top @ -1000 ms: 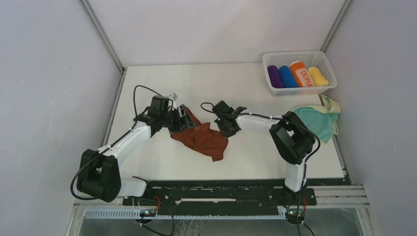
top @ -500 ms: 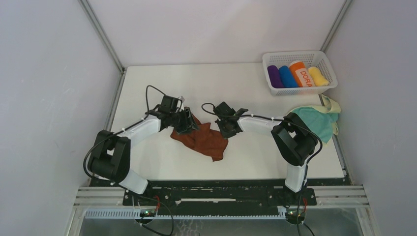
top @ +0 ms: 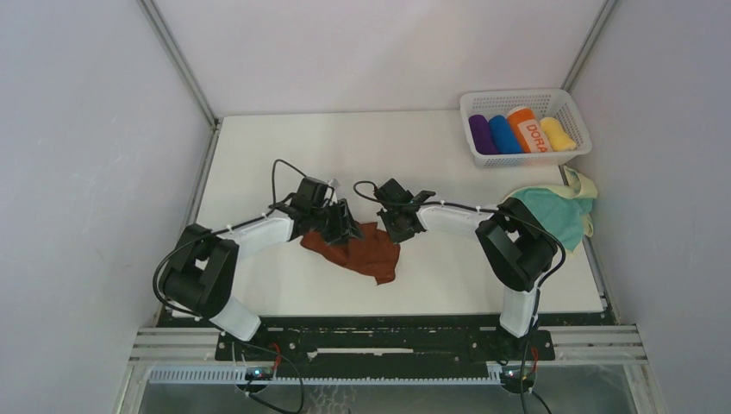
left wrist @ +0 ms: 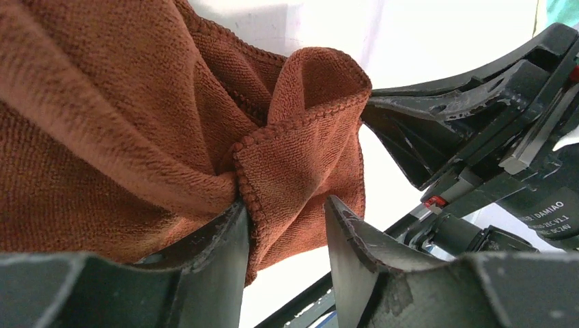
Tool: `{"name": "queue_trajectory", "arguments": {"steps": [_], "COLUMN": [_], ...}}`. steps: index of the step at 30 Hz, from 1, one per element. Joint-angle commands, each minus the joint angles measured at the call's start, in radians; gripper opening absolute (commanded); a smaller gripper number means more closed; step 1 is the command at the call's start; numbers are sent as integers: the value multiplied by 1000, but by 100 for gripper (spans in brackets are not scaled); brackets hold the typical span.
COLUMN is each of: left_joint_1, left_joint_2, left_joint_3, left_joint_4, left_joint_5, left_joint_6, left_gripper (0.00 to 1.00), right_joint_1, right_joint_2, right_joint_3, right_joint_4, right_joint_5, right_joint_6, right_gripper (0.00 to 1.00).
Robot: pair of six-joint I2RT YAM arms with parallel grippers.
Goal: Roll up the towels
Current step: Flatten out the towel at the center of the board.
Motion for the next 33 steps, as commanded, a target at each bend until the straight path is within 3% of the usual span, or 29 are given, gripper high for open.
{"name": "queue_trajectory", "arguments": {"steps": [1, 13, 22, 29, 33], "left_joint_1": [-1, -1, -5, -4, -4], "left_joint_2": [-62, -92, -88, 4, -31], "left_joint_3": [-12, 50, 24, 58, 82], "left_joint_4": [47, 66, 177, 118, 41], "left_joint_5": [11, 17, 58, 7, -71], "left_joint_6": [-20, -10, -44, -8, 46], "left_gripper": [48, 45, 40, 42, 48], "right_joint_1": [12, 12, 6, 5, 3], "right_joint_2": [5, -12, -23, -25, -35], "right_joint_3": [-36, -56, -70, -72, -86], "right_joint_4": [-20, -9, 3, 3, 8], "right_joint_5": [-3, -3, -16, -17, -18], "right_joint_6": [-8, -4, 0, 0, -1], "right_gripper": [0, 0, 0, 0, 0]}}
